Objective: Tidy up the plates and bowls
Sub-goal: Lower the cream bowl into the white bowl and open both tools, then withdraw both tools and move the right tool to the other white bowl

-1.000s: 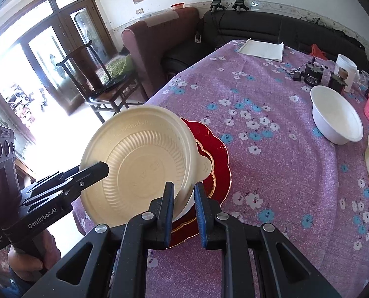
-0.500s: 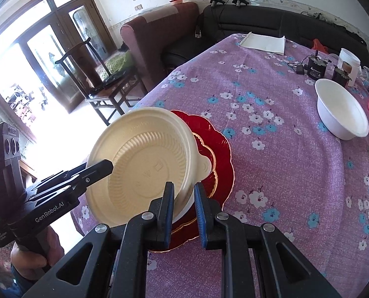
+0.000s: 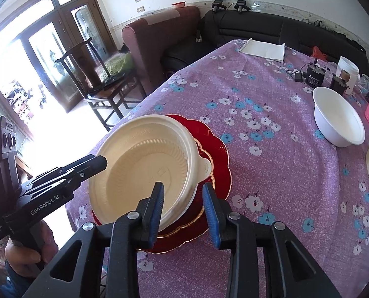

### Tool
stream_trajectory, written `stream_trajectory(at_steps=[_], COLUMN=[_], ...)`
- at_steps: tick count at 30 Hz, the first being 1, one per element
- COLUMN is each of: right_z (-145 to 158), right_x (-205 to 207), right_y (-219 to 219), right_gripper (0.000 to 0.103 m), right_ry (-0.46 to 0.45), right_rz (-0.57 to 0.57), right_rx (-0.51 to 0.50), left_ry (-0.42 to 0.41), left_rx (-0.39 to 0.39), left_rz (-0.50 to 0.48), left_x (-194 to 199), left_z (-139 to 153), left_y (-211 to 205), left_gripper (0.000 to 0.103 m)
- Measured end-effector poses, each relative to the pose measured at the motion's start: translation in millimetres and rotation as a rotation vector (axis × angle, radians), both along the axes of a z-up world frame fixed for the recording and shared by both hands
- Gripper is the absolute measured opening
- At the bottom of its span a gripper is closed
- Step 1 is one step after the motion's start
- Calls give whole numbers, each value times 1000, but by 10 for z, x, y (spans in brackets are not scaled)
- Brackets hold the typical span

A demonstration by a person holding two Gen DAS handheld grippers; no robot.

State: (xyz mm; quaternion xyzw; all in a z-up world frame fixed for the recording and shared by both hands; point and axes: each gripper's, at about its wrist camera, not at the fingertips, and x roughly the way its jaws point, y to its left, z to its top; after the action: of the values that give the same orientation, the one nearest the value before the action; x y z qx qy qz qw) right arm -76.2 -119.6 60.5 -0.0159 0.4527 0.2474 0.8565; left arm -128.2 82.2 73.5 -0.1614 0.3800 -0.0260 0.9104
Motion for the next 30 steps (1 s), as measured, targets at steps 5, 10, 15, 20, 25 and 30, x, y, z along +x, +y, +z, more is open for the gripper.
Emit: stream_trajectory(at_steps=[5,10,15,20,25,30], right_z=[62,143,177,162,130,94], right_x=[-13,-42,-24,48,194,300], right_y=[-144,-398,-723,-1159,-1746,-2214], right_gripper=[38,38,39,39,39,38], right_ry=[-5,-21,-36,-38,-16,2], right_rz=[-15,-49,-114,-210,-346,-454], right_rx=[35,80,88,85,105,128], left_ry=[-16,-28,-46,-72,-90,-82], left_rx=[12,18,51,102,121,95], left_rz=[10,8,-24,-95,-193,-302], left_x=[-31,-47,-46,-12,73,162], left_z=[65,136,247,410,556,556], left_y=[5,-47,-246,-586,-961,-1414], left_gripper=[32,36,44,46,47,51])
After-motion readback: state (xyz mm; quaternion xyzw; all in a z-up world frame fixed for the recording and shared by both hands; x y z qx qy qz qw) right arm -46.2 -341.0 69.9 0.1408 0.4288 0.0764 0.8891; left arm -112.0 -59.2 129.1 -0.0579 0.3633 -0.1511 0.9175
